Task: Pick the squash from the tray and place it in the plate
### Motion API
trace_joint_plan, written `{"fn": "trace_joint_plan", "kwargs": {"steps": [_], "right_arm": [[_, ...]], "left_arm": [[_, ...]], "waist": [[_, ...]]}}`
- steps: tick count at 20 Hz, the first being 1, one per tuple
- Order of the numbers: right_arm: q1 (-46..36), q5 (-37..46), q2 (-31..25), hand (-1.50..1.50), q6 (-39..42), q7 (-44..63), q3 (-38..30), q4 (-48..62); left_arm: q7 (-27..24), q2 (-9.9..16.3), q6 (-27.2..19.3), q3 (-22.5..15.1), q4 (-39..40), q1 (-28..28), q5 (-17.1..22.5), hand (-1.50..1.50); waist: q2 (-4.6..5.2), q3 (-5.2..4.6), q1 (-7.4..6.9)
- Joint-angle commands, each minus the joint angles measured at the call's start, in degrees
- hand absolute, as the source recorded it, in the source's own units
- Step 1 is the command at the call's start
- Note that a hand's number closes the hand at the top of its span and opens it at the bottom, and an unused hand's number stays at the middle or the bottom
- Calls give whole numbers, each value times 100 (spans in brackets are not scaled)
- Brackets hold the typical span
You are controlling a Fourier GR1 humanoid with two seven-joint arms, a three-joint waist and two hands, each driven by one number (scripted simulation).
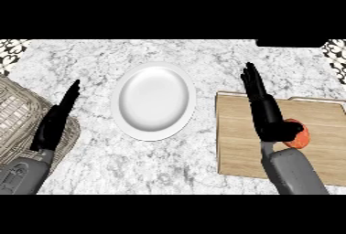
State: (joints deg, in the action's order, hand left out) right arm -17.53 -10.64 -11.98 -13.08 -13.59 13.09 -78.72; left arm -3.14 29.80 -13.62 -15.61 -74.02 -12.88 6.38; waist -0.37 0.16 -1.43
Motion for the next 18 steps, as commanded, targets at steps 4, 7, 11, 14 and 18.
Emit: {"fn": "trace_joint_plan", "kwargs": {"steps": [4, 7, 11, 14, 18], "right_arm": [[105, -1511, 123, -150, -522, 138, -1886, -862], [866, -233, -861, -150, -1723, 388, -2293, -30], [744, -346, 227, -150, -3400, -291, -2934, -1258], [1275, -121, 1101, -150, -3977, -904, -2684, -2188], [2534, 230, 1182, -150, -4212, -582, -1746, -3651]], "left_arm": [[-211, 264, -325, 362, -238, 605, -93, 0], [-158, 180, -380, 396, -168, 766, -7, 0], [-558, 123, -443, 349, -412, 1372, -43, 0], [-616, 337, -222, 549, -526, 1461, 107, 0], [-584, 319, -182, 579, -924, 1806, 55, 0]], "waist": [[-56, -4, 227], [39, -87, 487], [-82, -37, 262], [-50, -25, 236], [-9, -22, 195]]}}
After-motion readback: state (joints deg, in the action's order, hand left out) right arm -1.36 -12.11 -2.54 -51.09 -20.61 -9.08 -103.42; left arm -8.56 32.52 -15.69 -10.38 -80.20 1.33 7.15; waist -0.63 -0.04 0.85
